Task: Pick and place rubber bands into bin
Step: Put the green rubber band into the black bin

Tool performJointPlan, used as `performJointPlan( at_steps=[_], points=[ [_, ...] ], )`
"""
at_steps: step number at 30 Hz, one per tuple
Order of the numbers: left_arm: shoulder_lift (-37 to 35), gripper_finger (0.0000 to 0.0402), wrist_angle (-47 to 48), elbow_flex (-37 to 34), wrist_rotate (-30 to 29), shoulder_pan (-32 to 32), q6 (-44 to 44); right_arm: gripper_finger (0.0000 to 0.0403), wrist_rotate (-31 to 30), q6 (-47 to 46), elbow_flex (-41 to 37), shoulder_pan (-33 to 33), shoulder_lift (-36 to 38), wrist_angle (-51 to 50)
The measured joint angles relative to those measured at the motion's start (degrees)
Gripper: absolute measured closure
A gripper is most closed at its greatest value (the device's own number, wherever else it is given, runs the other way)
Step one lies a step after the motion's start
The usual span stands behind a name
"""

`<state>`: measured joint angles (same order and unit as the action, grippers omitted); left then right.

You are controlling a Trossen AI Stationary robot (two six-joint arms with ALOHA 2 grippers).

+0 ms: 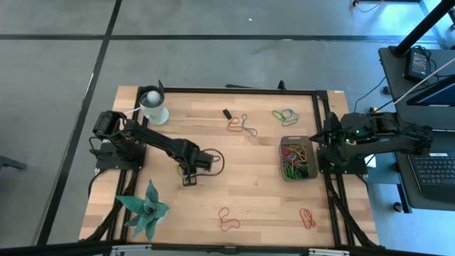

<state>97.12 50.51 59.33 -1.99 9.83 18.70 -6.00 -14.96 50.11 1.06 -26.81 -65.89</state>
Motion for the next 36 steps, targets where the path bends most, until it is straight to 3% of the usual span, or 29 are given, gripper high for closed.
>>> performJointPlan(
  at_steps=[8,12,21,36],
  points=[
    [0.00,0.0318,0.04,-0.02,-0.75,1.61,-24.85,0.0391,0.00,0.00,0.00,0.00,0.00,0.02],
    [0.00,0.0299,0.04,-0.02,-1.66,1.81,-31.92,0.0391,0.00,0.01,0.00,0.00,0.00,0.02],
    [0.38,0.0272,0.08,-0.02,-1.35,1.70,-33.62,0.0391,0.00,0.28,0.00,0.00,0.00,0.02],
    [5.41,0.0301,0.21,-3.14,-1.53,1.74,-32.99,0.0391,-0.02,0.48,0.00,-0.02,-0.02,0.04]
  ],
)
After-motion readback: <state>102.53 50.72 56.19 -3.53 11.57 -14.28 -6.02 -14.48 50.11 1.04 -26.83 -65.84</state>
